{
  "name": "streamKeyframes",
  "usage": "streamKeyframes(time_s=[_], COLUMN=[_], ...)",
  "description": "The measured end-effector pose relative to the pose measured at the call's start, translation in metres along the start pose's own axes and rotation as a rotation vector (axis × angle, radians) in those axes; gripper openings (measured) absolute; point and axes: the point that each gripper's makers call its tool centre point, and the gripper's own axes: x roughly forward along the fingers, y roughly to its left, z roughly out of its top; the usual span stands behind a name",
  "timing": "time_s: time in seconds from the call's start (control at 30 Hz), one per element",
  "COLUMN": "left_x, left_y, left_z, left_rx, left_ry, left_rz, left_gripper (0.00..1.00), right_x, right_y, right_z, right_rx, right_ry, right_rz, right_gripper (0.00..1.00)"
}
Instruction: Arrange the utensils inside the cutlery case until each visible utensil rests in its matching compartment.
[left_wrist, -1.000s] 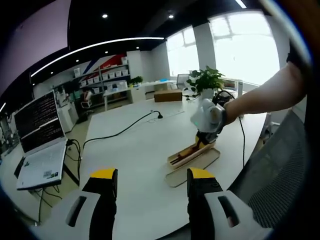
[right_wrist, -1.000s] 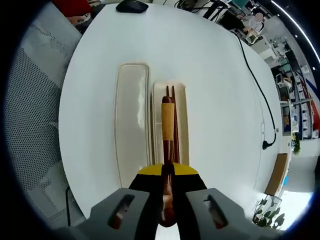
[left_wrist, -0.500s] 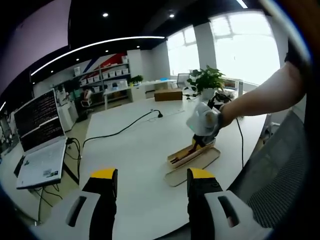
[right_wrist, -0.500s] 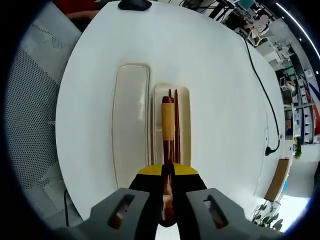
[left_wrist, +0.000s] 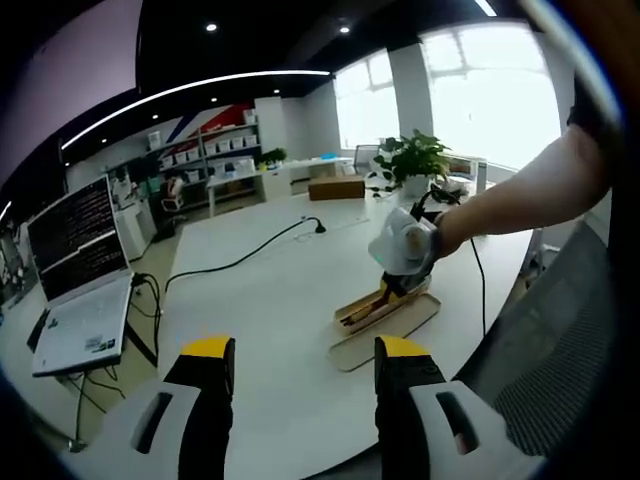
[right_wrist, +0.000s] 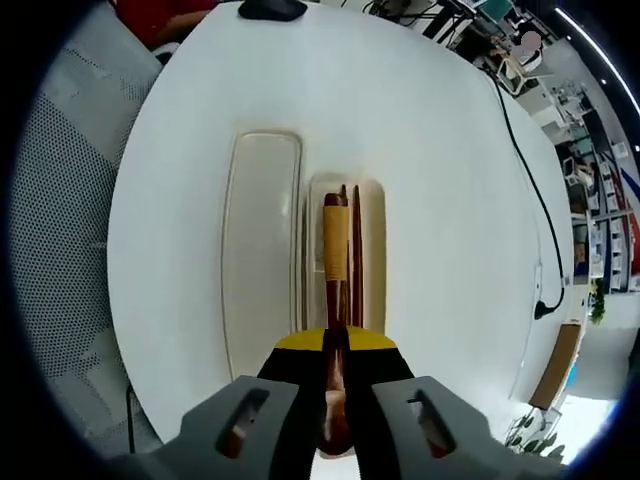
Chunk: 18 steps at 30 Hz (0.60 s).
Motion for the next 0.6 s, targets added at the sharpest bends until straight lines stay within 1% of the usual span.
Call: streamKeyframes(time_s=[0.47, 0.6], left_x=[0.0003, 0.0008], left_y=[-0.001, -0.0019], left_z=[-0.0016, -0.0027], left_rx=[-0.003, 0.001], left_ry=[0.009, 0.016], left_rz=[-0.006, -0.01], left_gripper=[0.58, 0.58], right_x=[0.0059, 0.0069], right_y=[-0.0006, -0.001], right_z=[-0.0006, 0.0006], right_rx=[-0.007, 0.0], right_ry=[0.003, -0.007], right_rz=[0.026, 0.031], right_gripper=[0.01, 0.01])
